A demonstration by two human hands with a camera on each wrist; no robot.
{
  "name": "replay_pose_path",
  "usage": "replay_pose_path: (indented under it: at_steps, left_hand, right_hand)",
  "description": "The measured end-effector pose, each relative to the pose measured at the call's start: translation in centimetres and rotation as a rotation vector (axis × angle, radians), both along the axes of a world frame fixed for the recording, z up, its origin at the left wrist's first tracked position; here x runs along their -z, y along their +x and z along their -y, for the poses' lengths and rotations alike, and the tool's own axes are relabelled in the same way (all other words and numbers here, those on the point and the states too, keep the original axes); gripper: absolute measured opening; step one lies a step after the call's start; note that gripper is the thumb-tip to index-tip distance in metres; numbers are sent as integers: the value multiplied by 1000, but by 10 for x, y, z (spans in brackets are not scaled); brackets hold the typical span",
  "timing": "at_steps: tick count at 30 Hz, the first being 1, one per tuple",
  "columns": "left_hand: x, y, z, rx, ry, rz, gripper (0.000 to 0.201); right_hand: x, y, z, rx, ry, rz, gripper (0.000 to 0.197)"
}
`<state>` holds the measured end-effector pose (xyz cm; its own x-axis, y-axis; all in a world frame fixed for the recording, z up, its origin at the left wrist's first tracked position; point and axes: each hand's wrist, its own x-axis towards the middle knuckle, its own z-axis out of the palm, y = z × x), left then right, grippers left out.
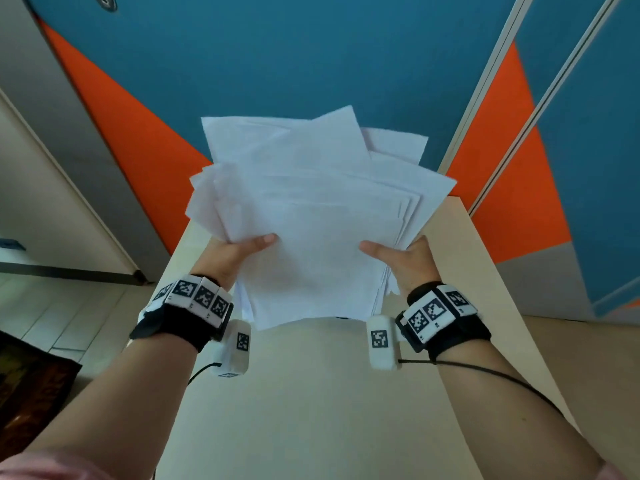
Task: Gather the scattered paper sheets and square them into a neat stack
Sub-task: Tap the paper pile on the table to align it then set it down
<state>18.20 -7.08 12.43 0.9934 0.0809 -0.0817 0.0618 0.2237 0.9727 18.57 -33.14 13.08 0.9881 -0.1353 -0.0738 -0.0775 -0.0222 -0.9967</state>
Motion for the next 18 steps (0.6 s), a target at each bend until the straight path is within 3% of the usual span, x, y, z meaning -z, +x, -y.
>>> replay_pose_path:
  at_steps: [5, 8, 14, 18]
  left_hand:
    - [22, -12, -8, 170, 36, -100, 89]
    - [30, -12, -6, 217, 65, -131, 92]
    - [21, 2, -2, 167, 96, -97, 92]
    - [32, -2, 1, 156, 61, -131, 99]
  right_hand:
    - [19, -8, 21, -252, -105, -137, 42]
    - [34, -14, 22, -292, -178, -224, 45]
    - [37, -5, 21, -185, -190, -164, 39]
    - [65, -10, 24, -283, -345, -215, 82]
